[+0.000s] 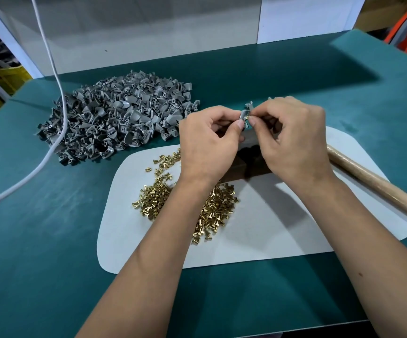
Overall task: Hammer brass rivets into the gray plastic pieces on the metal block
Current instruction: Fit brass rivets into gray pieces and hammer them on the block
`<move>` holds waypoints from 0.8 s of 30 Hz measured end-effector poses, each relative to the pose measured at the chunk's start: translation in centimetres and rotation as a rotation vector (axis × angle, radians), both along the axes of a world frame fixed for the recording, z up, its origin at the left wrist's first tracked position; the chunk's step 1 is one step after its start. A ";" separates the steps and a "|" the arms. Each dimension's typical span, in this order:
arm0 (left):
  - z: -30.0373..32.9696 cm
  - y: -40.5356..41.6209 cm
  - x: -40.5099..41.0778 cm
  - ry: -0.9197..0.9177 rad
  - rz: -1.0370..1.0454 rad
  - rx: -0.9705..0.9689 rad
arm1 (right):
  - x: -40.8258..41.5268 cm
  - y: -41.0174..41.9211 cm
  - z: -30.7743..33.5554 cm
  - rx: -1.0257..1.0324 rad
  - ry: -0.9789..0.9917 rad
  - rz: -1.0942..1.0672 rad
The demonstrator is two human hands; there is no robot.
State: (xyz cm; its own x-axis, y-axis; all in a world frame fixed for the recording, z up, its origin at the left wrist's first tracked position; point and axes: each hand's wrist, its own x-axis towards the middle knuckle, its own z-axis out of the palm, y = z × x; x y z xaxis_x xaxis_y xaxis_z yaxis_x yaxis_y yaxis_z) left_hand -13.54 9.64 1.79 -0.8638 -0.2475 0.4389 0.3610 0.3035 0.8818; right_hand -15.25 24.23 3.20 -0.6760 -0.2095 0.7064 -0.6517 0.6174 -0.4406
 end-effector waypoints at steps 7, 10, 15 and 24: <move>0.3 0.5 0.3 -0.020 -0.003 0.070 | 0.2 -0.4 -0.2 -0.061 0.003 -0.008; 0.4 0.6 0.4 -0.017 -0.003 0.103 | 0.3 -0.5 -0.2 -0.088 0.000 -0.016; 0.2 0.6 0.4 0.023 0.028 -0.016 | 0.4 -0.4 -0.1 -0.094 -0.021 -0.028; 0.0 0.6 0.2 0.161 0.107 -0.298 | 0.7 -0.6 0.3 -0.072 -0.073 -0.098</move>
